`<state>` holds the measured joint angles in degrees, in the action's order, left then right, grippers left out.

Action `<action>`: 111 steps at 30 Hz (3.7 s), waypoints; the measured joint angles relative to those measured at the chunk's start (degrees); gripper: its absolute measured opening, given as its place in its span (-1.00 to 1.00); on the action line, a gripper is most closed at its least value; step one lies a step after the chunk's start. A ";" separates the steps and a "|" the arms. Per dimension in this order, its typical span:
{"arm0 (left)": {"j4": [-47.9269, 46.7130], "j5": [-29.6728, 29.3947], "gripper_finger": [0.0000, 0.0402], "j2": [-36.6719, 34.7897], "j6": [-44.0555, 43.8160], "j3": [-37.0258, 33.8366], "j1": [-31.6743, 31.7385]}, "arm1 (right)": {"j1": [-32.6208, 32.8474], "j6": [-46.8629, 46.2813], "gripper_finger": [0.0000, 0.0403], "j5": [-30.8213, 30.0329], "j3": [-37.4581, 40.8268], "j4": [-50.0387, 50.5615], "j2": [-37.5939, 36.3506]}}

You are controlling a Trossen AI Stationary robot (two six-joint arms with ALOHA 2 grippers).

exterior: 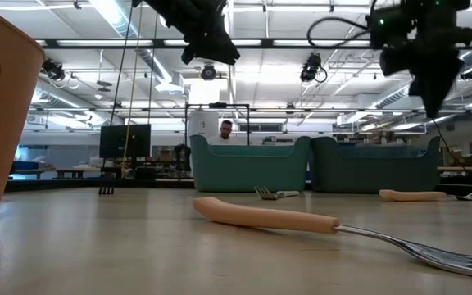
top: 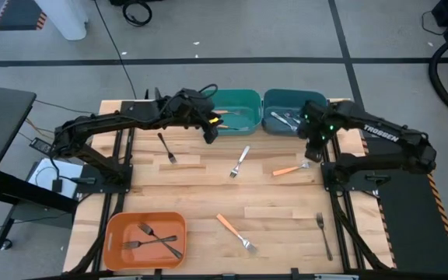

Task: Sort silverware by color (type)
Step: Put the orange fork into the green bin

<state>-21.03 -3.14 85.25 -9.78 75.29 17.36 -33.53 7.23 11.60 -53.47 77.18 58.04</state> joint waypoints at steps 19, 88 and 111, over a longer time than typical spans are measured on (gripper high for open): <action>-1.58 0.00 -0.45 0.00 -0.02 0.00 0.03 | 19.64 2.82 -0.44 -6.77 7.47 -15.90 9.31; -2.75 0.00 -0.45 -0.11 -0.04 3.06 3.08 | 24.03 2.94 -0.71 -15.21 -20.90 -11.68 29.57; 16.16 5.44 -0.45 -0.07 7.47 4.33 -0.52 | 20.74 -1.64 -0.71 -27.09 -32.07 -43.53 21.49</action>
<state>-4.87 2.31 85.19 -2.31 79.61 16.84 -12.79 5.58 -15.50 -85.54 33.65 79.53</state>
